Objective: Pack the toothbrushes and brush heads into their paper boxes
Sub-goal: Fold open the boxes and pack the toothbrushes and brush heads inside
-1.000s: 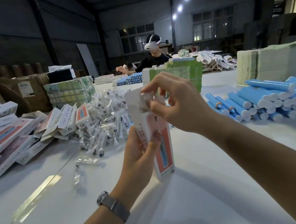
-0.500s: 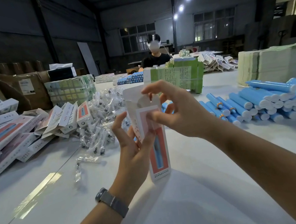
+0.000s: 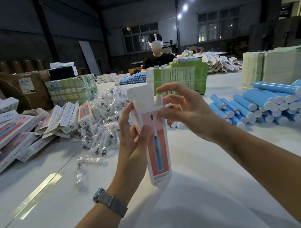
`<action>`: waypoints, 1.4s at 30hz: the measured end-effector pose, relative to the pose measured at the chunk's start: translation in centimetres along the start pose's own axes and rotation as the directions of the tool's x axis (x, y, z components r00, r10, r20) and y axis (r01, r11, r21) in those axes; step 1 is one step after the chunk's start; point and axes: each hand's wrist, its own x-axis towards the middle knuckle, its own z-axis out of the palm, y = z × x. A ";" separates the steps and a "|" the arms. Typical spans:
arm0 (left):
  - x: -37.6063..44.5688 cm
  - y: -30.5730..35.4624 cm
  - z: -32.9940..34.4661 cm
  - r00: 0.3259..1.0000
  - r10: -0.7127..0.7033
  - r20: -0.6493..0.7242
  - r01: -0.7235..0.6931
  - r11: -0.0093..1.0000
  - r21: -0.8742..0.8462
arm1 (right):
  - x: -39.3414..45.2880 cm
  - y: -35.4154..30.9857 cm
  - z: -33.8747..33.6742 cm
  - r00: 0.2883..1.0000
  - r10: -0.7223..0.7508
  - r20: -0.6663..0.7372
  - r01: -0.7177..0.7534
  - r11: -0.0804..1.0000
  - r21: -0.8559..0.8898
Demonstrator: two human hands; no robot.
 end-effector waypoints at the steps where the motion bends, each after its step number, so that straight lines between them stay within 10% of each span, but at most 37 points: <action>1: 0.0 0.0 0.0 1.000 -0.002 0.001 0.002 1.000 0.012 | 0.0 0.0 0.1 1.000 -0.008 -0.014 0.008 1.000 -0.012; 42: -0.4 0.2 0.2 0.999 0.016 0.031 -0.018 0.996 0.084 | 0.8 -3.0 1.3 0.988 -0.148 0.040 0.149 0.858 -0.492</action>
